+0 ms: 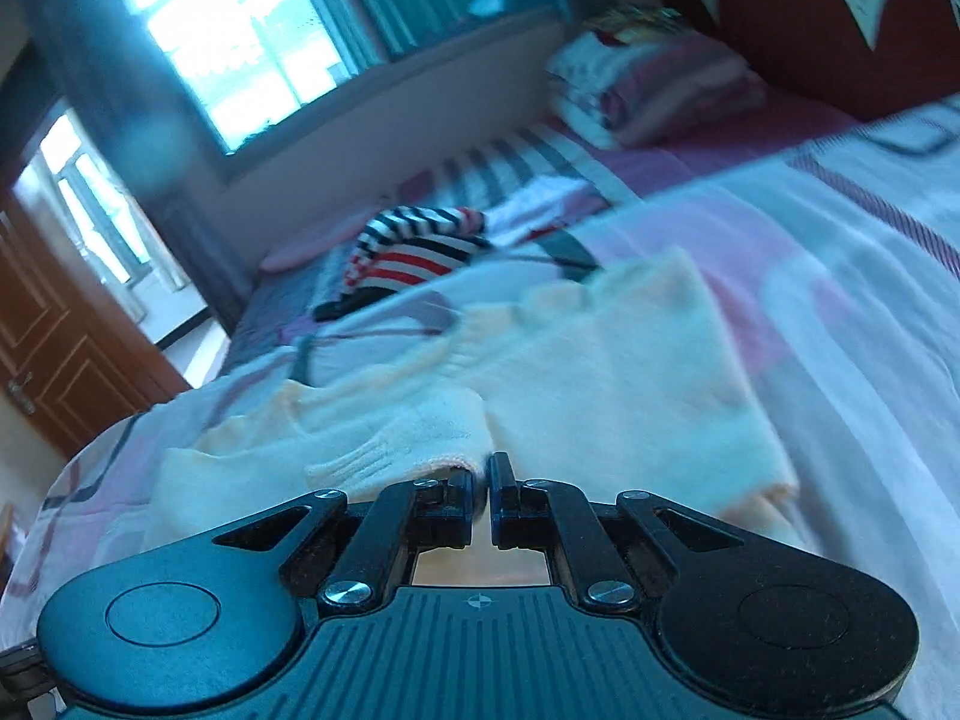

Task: Fold small clothes
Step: 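Grasp the sweater hem with the right gripper while the left gripper grasps it too, then lift the hem with both grippers and fold it up toward the collar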

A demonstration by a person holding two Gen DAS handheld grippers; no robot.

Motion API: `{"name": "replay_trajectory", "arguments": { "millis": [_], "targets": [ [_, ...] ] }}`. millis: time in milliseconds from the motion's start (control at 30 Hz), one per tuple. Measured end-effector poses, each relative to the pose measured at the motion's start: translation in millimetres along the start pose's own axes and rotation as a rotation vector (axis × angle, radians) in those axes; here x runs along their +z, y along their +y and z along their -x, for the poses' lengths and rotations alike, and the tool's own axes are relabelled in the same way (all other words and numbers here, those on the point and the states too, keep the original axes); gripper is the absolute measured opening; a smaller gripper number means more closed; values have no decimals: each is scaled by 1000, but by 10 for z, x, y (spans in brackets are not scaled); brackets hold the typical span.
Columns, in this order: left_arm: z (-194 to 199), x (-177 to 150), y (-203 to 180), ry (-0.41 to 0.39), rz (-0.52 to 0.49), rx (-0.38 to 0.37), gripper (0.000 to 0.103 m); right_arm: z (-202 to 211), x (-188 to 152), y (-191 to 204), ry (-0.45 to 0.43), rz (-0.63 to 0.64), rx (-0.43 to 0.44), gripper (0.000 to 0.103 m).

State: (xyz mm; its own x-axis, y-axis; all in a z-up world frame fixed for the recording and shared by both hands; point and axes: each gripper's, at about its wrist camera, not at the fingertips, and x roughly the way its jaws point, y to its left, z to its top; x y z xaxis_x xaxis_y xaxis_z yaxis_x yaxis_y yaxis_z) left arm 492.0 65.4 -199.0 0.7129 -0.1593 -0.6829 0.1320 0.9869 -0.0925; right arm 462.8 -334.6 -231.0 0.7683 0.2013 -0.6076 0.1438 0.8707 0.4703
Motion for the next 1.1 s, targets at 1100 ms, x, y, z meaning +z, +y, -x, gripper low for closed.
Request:
{"name": "replay_trajectory", "arguments": {
  "millis": [1100],
  "targets": [
    [131,77,-37,40,9,-77,47,267,105,-428,-75,65,-130,26]
  ]
}}
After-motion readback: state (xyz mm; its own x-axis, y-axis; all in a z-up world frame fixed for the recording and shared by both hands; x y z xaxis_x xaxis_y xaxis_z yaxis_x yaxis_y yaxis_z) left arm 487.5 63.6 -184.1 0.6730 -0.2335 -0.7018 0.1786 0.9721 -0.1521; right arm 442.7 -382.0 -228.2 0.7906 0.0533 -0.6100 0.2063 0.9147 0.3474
